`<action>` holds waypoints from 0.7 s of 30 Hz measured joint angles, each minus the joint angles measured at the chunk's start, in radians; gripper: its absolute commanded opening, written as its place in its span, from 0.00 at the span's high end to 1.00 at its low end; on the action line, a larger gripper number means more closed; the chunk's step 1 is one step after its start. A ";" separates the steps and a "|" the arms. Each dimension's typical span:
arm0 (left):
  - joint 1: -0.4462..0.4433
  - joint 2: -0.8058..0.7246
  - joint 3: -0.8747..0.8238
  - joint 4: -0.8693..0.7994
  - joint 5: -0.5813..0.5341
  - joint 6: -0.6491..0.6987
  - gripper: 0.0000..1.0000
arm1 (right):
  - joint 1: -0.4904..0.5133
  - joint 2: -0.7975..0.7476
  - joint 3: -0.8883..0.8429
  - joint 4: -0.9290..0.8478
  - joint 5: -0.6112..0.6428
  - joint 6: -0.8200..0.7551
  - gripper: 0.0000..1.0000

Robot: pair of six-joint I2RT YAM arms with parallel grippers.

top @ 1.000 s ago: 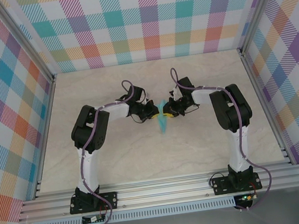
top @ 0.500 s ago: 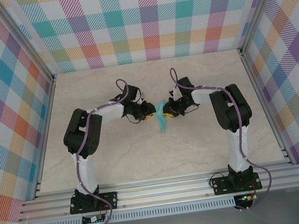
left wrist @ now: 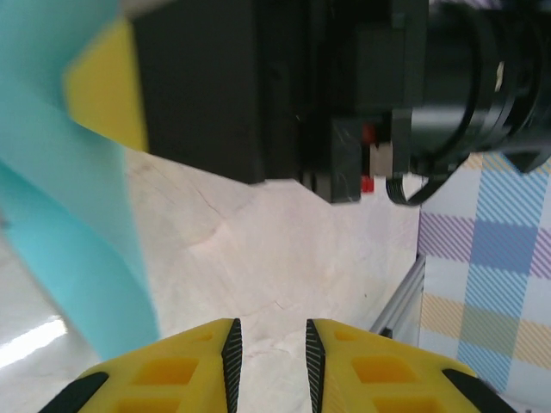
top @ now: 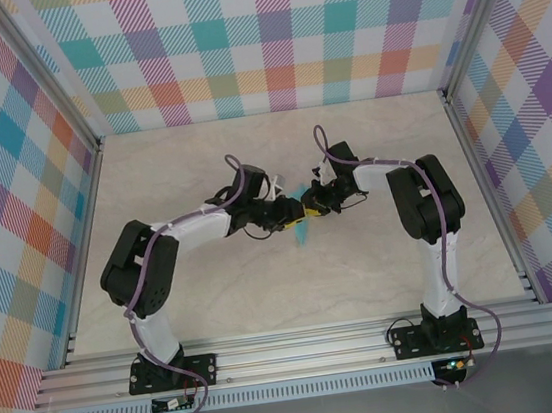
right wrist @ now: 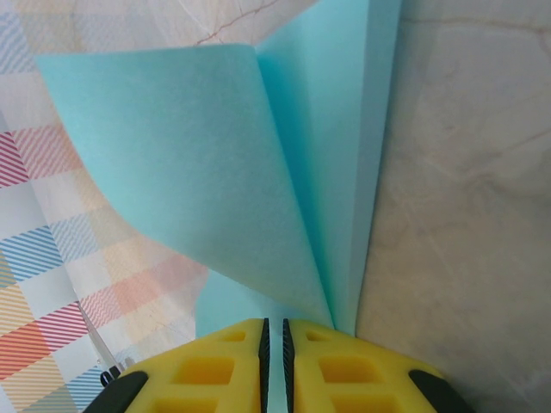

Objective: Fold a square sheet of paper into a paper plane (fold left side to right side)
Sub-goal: Fold the wing for the fifth time at the center of the table.

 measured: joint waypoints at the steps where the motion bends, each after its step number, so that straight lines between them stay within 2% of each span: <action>1: -0.011 0.015 0.004 0.011 0.005 -0.006 0.73 | 0.000 0.000 0.000 0.000 0.000 0.000 0.86; 8: -0.034 0.099 0.016 0.023 0.005 -0.027 0.75 | 0.000 0.000 0.001 -0.002 0.000 0.000 0.86; 21: -0.034 0.109 0.013 0.013 -0.018 -0.043 0.76 | 0.000 0.000 0.003 -0.004 0.001 0.000 0.86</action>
